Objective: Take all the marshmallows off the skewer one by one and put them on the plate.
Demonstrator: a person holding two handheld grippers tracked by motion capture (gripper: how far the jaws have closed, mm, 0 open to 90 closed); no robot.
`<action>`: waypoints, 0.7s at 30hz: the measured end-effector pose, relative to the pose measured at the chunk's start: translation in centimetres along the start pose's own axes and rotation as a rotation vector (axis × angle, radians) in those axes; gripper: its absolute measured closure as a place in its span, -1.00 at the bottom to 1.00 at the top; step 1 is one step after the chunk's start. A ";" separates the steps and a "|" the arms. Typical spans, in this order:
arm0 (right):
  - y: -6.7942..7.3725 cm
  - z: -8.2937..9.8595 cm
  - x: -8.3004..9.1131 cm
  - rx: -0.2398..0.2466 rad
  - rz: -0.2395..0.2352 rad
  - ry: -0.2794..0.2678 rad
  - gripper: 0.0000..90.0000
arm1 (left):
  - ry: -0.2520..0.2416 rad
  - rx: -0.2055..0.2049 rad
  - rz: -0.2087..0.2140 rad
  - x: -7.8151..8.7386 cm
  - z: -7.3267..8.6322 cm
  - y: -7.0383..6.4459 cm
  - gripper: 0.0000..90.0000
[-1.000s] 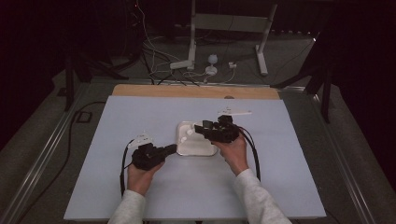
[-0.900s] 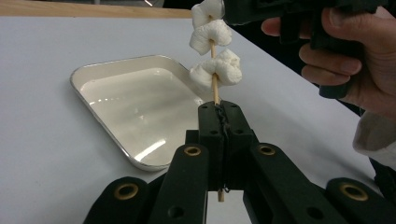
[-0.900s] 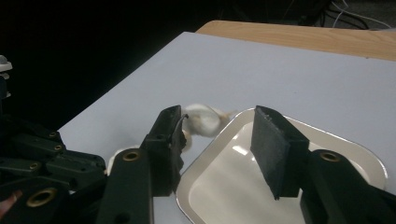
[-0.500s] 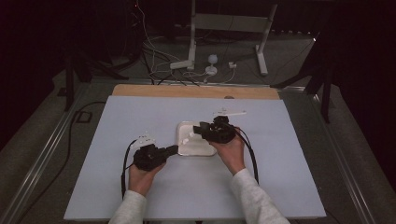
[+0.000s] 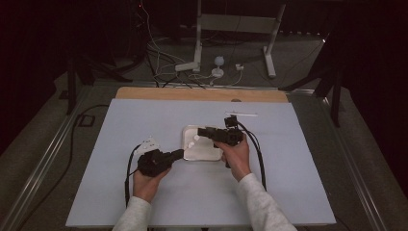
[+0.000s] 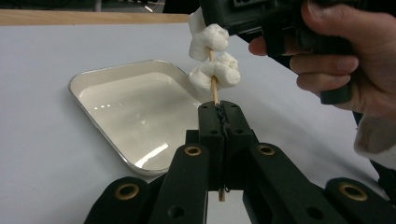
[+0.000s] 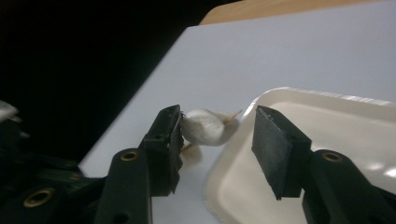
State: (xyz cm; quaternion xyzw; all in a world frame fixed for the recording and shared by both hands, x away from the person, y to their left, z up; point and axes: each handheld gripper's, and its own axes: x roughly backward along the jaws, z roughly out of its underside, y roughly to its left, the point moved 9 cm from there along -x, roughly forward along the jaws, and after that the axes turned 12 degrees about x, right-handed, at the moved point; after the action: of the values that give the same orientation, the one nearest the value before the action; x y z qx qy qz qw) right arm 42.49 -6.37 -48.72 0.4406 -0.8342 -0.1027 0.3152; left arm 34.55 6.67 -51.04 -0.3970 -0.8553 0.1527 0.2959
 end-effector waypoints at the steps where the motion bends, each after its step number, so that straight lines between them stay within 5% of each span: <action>1: 0.1 0.0 0.0 -0.002 -0.013 0.003 0.36 | 0.009 -0.005 -0.001 -0.1 0.1 0.0 1.00; 3: 0.2 0.1 0.0 -0.001 -0.008 0.019 0.40 | 0.028 -0.014 -0.001 -0.5 0.5 -0.2 1.00; 8: 1.2 0.0 0.0 -0.006 -0.090 0.010 0.55 | 0.067 -0.041 -0.010 -1.4 1.1 -0.5 1.00; 13: 1.6 -0.4 0.3 0.065 -0.046 0.006 0.67 | 0.074 -0.052 -0.027 -1.5 1.2 -0.4 1.00; 21: 1.6 -1.5 0.7 0.083 -0.004 -0.046 0.73 | 0.069 -0.098 -0.067 -1.2 1.1 -0.4 1.00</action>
State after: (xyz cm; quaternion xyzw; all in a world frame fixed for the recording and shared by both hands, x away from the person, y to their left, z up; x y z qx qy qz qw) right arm 42.04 -5.85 -46.47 0.4527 -0.8438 -0.0786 0.2772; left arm 34.26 5.43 -52.16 -0.3873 -0.8639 0.0867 0.3102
